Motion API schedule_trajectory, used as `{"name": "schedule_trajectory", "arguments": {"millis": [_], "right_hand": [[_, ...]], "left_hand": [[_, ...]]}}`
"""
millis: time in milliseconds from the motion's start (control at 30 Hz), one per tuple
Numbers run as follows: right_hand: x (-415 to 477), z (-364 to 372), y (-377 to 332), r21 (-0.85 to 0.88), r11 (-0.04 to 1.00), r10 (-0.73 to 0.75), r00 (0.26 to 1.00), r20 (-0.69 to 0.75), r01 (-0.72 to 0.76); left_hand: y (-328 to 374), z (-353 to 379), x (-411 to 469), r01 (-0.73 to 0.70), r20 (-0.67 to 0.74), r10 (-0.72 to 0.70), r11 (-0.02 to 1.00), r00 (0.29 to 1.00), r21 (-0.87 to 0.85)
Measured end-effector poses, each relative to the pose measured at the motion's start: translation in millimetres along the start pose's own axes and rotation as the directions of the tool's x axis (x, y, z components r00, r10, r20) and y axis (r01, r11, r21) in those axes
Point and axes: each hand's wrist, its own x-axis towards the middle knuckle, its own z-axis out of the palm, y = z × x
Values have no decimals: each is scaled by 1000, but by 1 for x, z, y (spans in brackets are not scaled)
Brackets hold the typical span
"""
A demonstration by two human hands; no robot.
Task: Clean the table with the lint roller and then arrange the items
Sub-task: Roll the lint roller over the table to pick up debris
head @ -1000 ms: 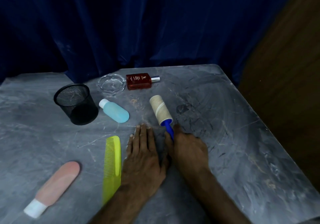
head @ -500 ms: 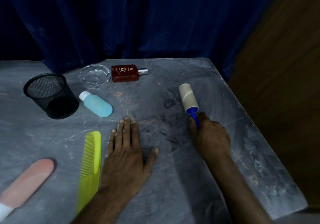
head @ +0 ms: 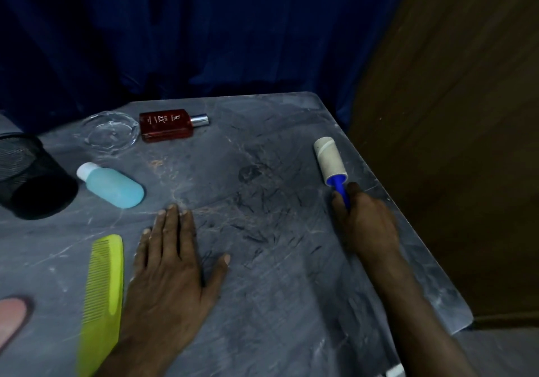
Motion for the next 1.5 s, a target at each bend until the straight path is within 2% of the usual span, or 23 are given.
{"name": "schedule_trajectory", "arguments": {"millis": [300,500,733,933,1233,1400,1500], "right_hand": [[2,0,3,-33,999,-3,1000,3,3],[2,11,-16,-63,992,-108,994,27,110],[-24,40,-67,-41,964,-262,965,-10,262],[-43,56,-103,-33,951,-307,952,5,307],[-62,66,-130,-89,882,-462,886,24,463],[-65,69,-133,-30,877,-479,878,10,479],[-60,67,-128,10,909,-416,909,-2,416]], "left_hand": [[1,-2,0,5,23,-4,1000,1000,-22],[3,-5,-2,6,7,-6,999,1000,-44],[1,-1,-2,9,-13,-10,997,1000,-74],[0,2,-1,-4,-19,2,994,1000,-106],[0,-2,0,4,15,-2,997,1000,-83],[0,-4,-1,7,20,-5,997,1000,-83],[0,-5,-1,1,21,1,995,1000,-97]]}}
